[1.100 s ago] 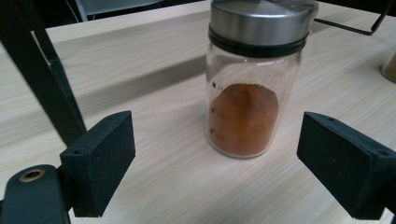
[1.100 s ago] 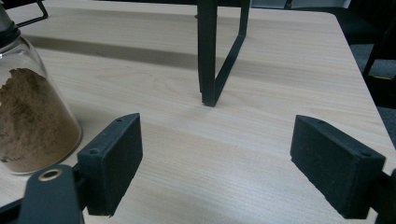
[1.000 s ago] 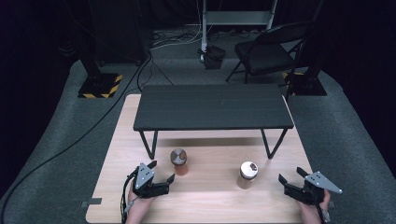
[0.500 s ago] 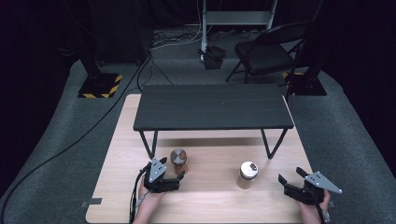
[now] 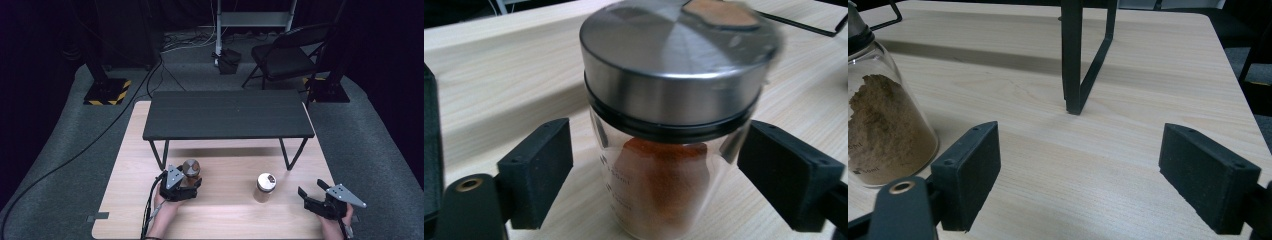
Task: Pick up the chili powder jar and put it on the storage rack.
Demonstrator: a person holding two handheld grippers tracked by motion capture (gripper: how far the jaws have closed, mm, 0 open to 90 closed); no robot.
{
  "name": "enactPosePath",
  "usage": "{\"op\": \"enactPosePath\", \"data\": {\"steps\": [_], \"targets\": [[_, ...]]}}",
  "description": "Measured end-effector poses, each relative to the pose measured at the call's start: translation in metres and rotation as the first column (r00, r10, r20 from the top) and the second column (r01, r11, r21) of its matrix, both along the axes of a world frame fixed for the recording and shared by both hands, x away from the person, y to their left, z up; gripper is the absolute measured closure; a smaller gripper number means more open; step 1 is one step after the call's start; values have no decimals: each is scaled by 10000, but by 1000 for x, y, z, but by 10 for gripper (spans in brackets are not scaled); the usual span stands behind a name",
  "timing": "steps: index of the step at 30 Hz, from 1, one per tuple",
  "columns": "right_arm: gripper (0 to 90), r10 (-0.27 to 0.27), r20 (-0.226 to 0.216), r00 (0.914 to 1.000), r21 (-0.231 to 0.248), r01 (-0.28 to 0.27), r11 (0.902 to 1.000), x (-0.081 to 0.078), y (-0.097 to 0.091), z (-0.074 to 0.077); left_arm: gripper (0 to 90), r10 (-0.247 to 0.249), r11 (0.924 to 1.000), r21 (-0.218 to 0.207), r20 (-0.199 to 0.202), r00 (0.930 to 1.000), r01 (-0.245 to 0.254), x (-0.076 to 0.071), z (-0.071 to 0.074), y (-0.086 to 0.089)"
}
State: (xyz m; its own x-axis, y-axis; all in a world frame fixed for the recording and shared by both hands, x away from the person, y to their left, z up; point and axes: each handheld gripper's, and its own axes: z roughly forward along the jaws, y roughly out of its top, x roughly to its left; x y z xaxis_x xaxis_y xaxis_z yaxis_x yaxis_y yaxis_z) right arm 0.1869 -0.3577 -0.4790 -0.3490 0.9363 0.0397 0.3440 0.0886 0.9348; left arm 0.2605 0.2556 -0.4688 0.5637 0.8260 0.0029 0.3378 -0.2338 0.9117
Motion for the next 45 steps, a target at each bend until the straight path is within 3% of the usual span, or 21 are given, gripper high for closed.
{"op": "enactPosePath", "data": {"steps": [5,8,19,23,31,45], "targets": [[159,-17,15,10000,10,17,10000,0,0,0,204,22,10000,-32,-97,10000,-22,4,-3,-3],[159,-24,5,10000,22,24,10000,0,0,0,313,-78,10000,-50,-69,9999,78,5,-4,-4],[159,-28,8,10000,17,28,10000,0,0,0,319,6,9999,104,-96,10000,-5,3,-1,-7],[159,-12,-10,10000,6,12,10000,0,0,0,319,-60,9999,-154,55,10000,61,-1,2,-2],[160,-3,-23,10000,11,3,10000,0,0,0,320,-409,9991,81,564,9976,405,-7,25,2],[161,-11,-68,10000,46,11,10000,0,0,0,320,-326,9992,-182,1044,9940,346,-14,60,7]]}}
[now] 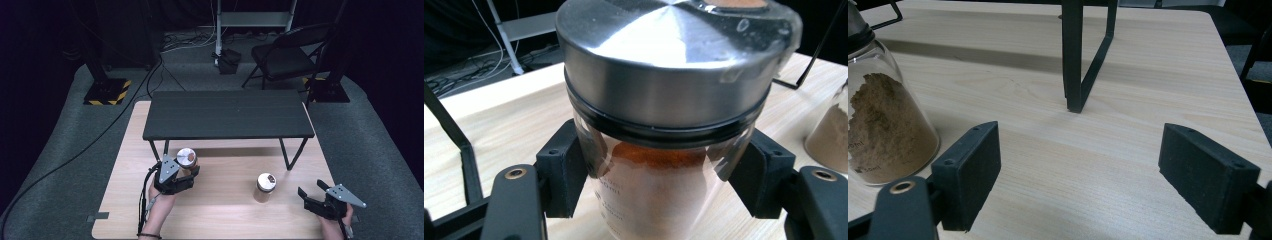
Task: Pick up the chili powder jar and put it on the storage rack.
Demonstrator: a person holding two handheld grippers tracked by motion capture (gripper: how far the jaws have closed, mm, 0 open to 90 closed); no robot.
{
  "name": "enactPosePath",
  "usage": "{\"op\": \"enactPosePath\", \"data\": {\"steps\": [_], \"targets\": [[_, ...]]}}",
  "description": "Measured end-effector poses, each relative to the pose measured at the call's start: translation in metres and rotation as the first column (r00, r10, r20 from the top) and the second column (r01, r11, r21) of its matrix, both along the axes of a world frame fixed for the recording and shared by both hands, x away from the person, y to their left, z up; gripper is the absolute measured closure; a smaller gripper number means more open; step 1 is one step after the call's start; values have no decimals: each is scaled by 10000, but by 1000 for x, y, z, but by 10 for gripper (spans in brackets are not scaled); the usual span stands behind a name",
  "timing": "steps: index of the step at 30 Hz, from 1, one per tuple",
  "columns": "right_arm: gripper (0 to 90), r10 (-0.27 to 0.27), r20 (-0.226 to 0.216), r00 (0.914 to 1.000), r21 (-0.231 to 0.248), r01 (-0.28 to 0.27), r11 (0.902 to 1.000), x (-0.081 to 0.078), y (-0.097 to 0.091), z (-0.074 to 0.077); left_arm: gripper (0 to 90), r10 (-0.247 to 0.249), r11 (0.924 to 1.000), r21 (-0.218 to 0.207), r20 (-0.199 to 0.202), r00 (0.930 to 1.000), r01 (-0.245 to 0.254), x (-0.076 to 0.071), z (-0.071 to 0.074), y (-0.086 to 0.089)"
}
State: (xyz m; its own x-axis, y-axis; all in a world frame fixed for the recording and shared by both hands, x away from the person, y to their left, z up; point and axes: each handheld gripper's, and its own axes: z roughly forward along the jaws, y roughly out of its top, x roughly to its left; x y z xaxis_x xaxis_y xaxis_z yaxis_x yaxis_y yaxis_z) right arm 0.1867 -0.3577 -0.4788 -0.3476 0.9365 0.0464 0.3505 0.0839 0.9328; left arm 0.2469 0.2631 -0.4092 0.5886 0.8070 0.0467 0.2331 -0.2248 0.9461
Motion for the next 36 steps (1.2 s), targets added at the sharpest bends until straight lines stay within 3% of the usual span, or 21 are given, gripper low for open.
{"op": "enactPosePath", "data": {"steps": [36], "targets": [[162,-15,27,10000,2,15,10000,0,0,0,321,-580,9978,-269,731,9956,601,3,64,-3]]}}
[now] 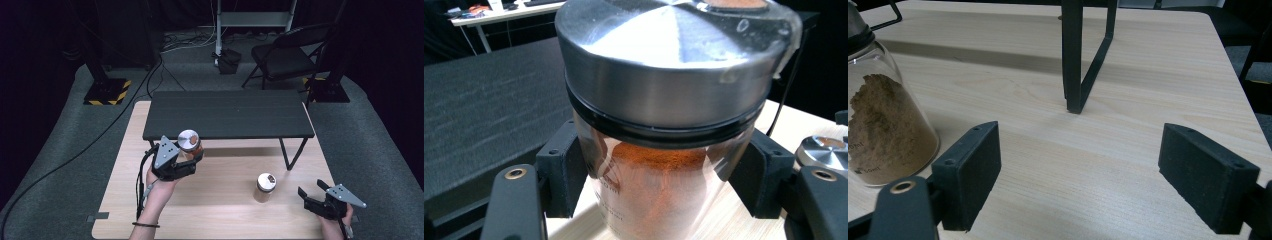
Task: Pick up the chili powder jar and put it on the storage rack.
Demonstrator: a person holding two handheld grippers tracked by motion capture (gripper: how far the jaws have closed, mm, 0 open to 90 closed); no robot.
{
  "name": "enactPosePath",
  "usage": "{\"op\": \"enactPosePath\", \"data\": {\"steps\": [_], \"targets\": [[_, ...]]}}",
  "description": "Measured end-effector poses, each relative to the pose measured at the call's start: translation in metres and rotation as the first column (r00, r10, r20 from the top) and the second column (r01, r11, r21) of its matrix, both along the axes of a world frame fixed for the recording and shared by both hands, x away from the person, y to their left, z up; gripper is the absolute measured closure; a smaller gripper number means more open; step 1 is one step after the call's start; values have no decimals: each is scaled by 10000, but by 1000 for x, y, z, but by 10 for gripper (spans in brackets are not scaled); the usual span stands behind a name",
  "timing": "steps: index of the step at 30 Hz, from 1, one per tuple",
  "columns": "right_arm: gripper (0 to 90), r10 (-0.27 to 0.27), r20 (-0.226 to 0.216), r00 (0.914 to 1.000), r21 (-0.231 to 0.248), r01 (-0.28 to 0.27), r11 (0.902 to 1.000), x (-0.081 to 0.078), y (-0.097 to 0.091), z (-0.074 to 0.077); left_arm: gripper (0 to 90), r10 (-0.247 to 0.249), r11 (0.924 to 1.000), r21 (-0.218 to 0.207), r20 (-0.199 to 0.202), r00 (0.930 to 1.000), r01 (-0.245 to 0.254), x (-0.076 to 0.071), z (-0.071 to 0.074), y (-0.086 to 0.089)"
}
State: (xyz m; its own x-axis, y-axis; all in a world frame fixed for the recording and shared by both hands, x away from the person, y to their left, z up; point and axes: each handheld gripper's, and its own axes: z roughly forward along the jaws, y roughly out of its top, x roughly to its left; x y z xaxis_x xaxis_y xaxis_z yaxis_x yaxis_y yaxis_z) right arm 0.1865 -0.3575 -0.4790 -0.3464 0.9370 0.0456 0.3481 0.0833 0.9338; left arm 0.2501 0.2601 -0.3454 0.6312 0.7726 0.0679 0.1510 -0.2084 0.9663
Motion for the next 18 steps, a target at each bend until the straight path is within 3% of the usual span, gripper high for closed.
{"op": "enactPosePath", "data": {"steps": [18], "targets": [[162,13,-1,10000,-9,-13,10000,0,0,0,320,-174,9984,-540,337,9993,192,-2,16,7]]}}
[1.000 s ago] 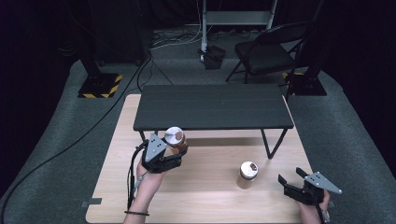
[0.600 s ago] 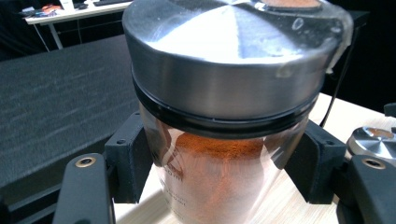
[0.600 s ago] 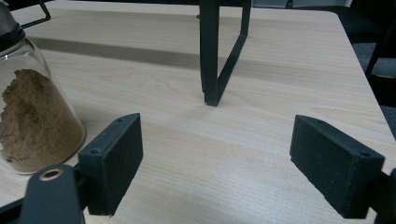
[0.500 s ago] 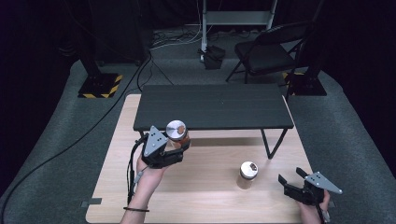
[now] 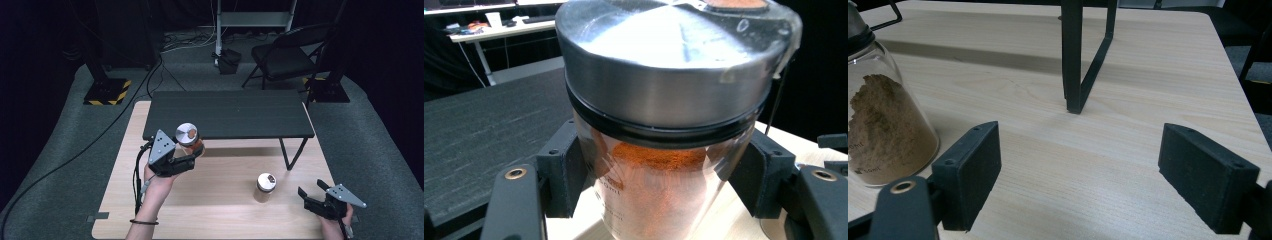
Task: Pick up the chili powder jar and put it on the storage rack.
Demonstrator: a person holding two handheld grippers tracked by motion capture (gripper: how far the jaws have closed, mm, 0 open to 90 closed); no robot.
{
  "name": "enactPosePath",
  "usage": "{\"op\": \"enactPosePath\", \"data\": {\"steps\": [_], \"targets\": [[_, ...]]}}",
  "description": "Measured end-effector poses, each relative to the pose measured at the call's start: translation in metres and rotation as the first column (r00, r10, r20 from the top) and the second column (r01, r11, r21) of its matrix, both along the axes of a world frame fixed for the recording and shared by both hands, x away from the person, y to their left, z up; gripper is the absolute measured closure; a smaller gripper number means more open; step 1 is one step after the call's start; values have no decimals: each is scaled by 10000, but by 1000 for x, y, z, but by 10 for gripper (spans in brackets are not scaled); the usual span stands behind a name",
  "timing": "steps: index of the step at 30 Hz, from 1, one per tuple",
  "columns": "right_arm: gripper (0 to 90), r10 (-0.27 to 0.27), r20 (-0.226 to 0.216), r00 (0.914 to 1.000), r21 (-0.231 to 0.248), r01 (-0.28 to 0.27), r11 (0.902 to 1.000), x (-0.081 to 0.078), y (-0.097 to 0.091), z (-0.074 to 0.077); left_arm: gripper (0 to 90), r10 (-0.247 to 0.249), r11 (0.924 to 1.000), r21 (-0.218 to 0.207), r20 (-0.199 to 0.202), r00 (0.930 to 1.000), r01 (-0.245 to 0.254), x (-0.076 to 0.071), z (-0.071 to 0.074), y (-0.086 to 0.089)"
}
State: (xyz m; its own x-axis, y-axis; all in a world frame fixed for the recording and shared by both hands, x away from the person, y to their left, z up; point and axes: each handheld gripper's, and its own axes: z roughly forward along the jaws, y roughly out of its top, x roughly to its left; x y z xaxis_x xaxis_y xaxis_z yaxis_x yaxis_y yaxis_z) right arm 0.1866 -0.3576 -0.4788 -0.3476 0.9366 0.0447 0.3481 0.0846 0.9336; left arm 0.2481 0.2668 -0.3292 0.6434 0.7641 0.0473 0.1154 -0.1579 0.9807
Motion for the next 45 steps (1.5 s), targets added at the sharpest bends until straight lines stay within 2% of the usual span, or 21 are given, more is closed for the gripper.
{"op": "enactPosePath", "data": {"steps": [8,11,19,29,34,40,45], "targets": [[163,5,2,10000,-6,-5,10000,0,0,0,321,59,9999,-139,127,9999,-57,3,5,-2],[163,7,-1,10000,-8,-7,10000,0,0,0,320,128,9999,-22,151,9998,-128,6,10,-4],[163,19,-16,10000,-24,-19,10000,0,0,0,321,264,9996,-90,213,9994,-262,16,17,-15],[163,25,-3,10000,-20,-25,10000,0,0,0,321,839,9960,289,230,9962,-845,30,26,-31],[163,29,-15,10000,-20,-29,10000,1,-1,0,320,1123,9912,685,130,9936,-1129,40,33,-38],[163,17,-31,10000,-6,-17,10000,1,-1,0,321,1215,9888,878,-25,9926,-1208,46,36,-42],[164,40,-32,10000,-24,-40,10000,1,-1,0,320,1240,9890,830,-185,9921,-1221,51,37,-44]]}}
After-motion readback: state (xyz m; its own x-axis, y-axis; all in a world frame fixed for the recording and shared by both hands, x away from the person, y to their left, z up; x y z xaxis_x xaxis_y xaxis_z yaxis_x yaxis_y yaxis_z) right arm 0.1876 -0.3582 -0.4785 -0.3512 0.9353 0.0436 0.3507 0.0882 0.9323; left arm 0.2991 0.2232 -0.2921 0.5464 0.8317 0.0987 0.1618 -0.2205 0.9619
